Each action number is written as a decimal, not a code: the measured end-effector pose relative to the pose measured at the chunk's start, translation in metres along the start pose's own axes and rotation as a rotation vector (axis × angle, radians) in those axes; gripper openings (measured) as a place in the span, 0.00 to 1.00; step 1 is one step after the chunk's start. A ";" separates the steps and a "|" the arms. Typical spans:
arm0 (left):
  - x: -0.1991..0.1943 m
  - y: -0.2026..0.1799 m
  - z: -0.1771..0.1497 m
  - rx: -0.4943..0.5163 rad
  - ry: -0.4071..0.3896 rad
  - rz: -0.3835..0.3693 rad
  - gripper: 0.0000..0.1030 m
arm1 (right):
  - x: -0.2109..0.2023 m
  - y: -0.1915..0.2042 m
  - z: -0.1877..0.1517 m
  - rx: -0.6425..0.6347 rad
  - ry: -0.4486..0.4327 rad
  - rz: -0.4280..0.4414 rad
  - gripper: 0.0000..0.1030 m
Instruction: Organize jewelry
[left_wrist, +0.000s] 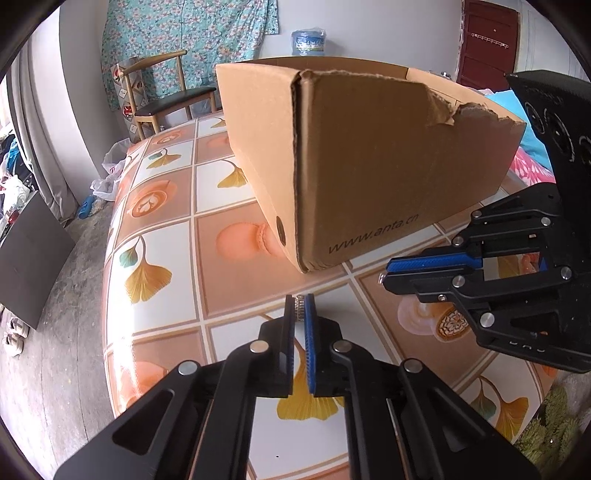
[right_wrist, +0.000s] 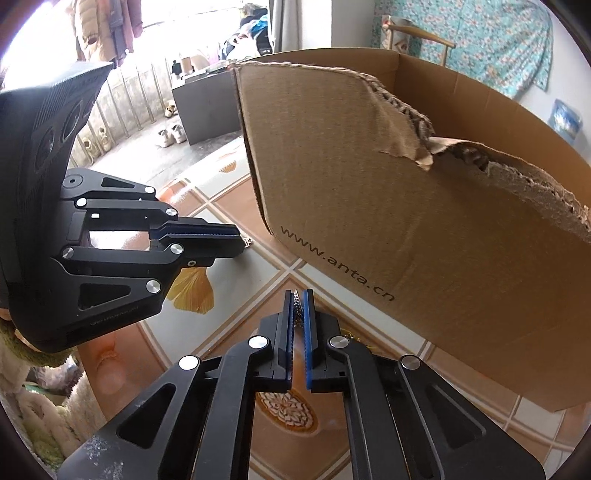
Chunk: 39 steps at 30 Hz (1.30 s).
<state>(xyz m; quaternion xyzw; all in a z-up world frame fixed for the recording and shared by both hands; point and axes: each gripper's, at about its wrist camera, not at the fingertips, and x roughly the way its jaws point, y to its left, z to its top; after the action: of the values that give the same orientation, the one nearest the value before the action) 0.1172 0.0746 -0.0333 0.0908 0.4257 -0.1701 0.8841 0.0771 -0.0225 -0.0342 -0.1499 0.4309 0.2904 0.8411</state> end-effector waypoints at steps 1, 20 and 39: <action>0.000 0.000 0.000 0.000 -0.002 0.000 0.04 | -0.001 0.001 0.000 -0.001 -0.003 -0.001 0.02; -0.023 -0.006 0.002 -0.014 -0.060 -0.005 0.04 | -0.049 -0.021 0.001 0.174 -0.121 0.073 0.01; -0.132 -0.066 0.055 0.126 -0.319 0.030 0.04 | -0.158 -0.060 0.008 0.248 -0.404 0.121 0.01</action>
<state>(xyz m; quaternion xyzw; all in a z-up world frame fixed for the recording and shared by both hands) 0.0557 0.0259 0.1032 0.1245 0.2669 -0.1956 0.9354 0.0466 -0.1218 0.0986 0.0417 0.2946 0.3094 0.9032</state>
